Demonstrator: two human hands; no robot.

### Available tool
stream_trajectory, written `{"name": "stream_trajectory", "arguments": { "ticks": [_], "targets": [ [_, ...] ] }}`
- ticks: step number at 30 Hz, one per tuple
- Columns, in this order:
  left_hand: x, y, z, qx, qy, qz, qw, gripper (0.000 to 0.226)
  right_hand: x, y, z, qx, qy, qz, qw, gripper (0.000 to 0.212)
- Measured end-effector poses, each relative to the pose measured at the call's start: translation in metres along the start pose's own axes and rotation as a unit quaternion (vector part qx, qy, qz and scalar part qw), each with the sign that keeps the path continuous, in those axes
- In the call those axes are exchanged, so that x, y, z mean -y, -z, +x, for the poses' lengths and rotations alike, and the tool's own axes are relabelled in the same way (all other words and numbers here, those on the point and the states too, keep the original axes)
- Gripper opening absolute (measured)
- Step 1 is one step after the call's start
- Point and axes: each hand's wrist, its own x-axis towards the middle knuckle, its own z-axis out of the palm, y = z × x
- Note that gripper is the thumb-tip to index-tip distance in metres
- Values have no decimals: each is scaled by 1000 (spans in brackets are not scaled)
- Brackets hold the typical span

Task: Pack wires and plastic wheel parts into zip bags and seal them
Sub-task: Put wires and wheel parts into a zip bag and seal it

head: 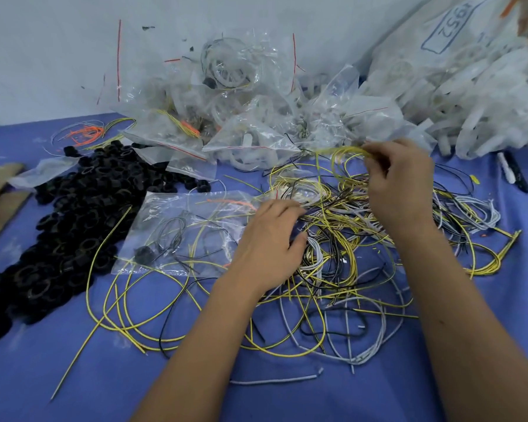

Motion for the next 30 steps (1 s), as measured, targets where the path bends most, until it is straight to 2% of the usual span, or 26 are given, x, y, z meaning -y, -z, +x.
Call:
{"name": "stream_trajectory", "arguments": {
  "ticks": [4, 6, 9, 11, 14, 17, 23, 25, 30],
  "targets": [
    [0, 0, 1, 6, 5, -2, 1000, 36, -4, 2, 2, -116, -83, 38, 989, 23],
    [-2, 0, 0, -5, 15, -13, 1000, 34, -3, 1, 1, -146, -117, 85, 979, 22],
    [-5, 3, 0, -67, 62, -31, 995, 31, 4, -3, 1, -135, -170, 225, 950, 15],
    [-5, 5, 1, -115, 118, -13, 986, 26, 10, -7, 0, -114, -192, 338, 915, 10],
    [-2, 9, 0, -131, 213, 26, 968, 35, 19, -11, -4, -50, -210, 425, 879, 12],
    [1, 12, 0, -120, 250, 19, 961, 37, 27, -21, -12, 13, -202, 407, 891, 9],
    [7, 20, 0, -77, 262, -27, 962, 21, 39, -39, -24, 67, -181, 333, 923, 10],
    [10, 23, 0, -89, 269, -54, 957, 12, 40, -41, -27, 77, -184, 325, 924, 9],
    [15, 27, 1, -142, 329, -154, 921, 17, 44, -38, -30, 113, -182, 354, 910, 6]
  ]
}}
